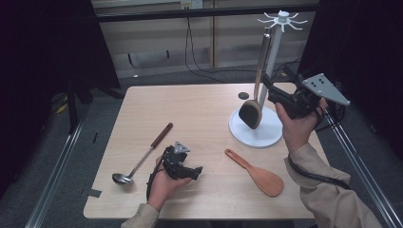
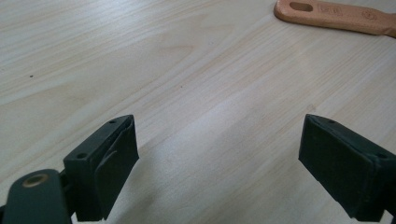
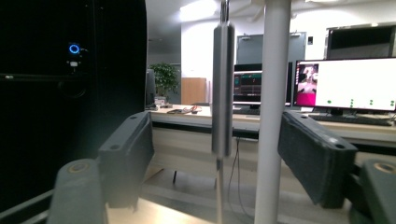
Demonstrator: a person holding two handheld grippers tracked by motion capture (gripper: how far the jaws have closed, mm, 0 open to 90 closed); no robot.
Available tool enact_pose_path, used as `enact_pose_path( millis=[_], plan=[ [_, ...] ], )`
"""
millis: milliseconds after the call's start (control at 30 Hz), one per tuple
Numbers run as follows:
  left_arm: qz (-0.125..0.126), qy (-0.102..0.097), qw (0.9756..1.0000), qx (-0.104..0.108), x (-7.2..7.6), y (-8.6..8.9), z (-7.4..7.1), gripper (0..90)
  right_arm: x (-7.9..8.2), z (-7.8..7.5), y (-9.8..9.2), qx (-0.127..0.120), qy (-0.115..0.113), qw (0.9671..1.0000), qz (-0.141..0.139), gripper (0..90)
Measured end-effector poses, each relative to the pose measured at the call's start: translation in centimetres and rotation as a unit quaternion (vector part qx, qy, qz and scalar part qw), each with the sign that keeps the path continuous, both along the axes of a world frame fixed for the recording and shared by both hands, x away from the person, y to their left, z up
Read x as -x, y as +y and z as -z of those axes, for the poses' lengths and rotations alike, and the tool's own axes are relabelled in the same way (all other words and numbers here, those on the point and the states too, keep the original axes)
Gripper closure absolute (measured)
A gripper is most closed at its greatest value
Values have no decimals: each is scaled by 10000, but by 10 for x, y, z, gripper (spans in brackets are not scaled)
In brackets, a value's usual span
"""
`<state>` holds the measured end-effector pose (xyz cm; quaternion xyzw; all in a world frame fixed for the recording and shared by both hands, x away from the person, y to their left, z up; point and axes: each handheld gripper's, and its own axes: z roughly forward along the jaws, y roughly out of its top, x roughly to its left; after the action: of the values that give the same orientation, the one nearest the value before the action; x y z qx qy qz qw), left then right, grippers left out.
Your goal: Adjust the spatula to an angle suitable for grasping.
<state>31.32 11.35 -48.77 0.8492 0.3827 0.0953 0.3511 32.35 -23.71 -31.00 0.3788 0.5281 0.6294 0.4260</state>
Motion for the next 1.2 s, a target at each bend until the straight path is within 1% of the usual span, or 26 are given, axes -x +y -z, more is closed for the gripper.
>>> enact_pose_path(
  millis=[67,100,133,167,200,233,267,300,333,433,533,567,600,633,667,767,800,833,867,900,967,1033,1067,1100,1133,1200],
  plan=[
    [-2,8,10000,-24,0,0,0,114,1,9,0,26,101,9999,-20,219],
    [-2,8,10000,-24,0,0,0,115,1,9,0,26,101,9999,-20,219],
    [22,-9,10000,-38,-1,0,0,114,2,15,1,30,146,9999,-71,200],
    [22,-9,10000,-38,-1,0,0,115,2,15,1,30,146,9999,-71,200],
    [26,-3,10000,-48,-1,1,-1,114,4,20,2,54,201,9997,-100,181],
    [26,-3,10000,-48,-1,1,-1,114,4,20,2,54,201,9997,-100,181],
    [-28,-35,10000,7,-1,0,0,114,5,26,3,101,223,9996,-140,169],
    [-16,-27,10000,-40,-1,0,-1,114,5,28,3,121,241,9995,-156,163],
    [-16,-27,10000,-40,-1,0,-1,114,5,28,3,121,241,9995,-156,163],
    [25,-47,10000,-27,-2,1,-1,114,8,41,4,111,399,9989,-201,128],
    [18,-36,10000,-36,-2,1,-2,114,9,47,4,122,459,9986,-248,123],
    [28,-34,10000,-30,-2,1,-2,115,10,53,5,157,538,9979,-313,116],
    [28,-34,10000,-30,-2,1,-2,115,10,53,5,157,538,9979,-313,116],
    [22,-28,10000,-64,-2,2,-3,115,11,56,5,178,567,9977,-331,113],
    [-12,-35,10000,-13,-2,2,-2,115,12,63,7,214,664,9968,-399,104],
    [-38,-43,10000,17,-3,4,-3,115,14,70,9,232,745,9961,-415,92],
    [-59,-60,10000,27,-3,4,-3,115,16,77,10,327,826,9949,-468,81],
    [-65,-65,10000,33,-3,5,-3,115,16,77,10,327,826,9949,-468,81],
    [-87,-89,9999,56,-3,5,-3,116,17,83,13,360,936,9938,-485,62],
    [-101,-95,9999,94,-3,4,-3,117,17,86,13,388,972,9933,-493,60],
    [-106,-107,9998,92,-3,4,-3,117,18,90,15,435,1039,9923,-510,53],
    [-73,-117,9999,72,-4,5,-5,118,18,92,15,475,1047,9919,-544,49],
    [-87,-138,9998,119,-4,5,-5,118,18,94,16,501,1068,9915,-554,46],
    [-93,-142,9998,112,-4,5,-5,119,19,95,16,528,1074,9913,-551,43],
    [-10,-150,9999,32,-6,7,-7,123,20,98,16,546,1102,9909,-554,36],
    [-44,-160,9999,27,-7,7,-7,123,21,101,15,559,1144,9904,-537,26]
  ],
)
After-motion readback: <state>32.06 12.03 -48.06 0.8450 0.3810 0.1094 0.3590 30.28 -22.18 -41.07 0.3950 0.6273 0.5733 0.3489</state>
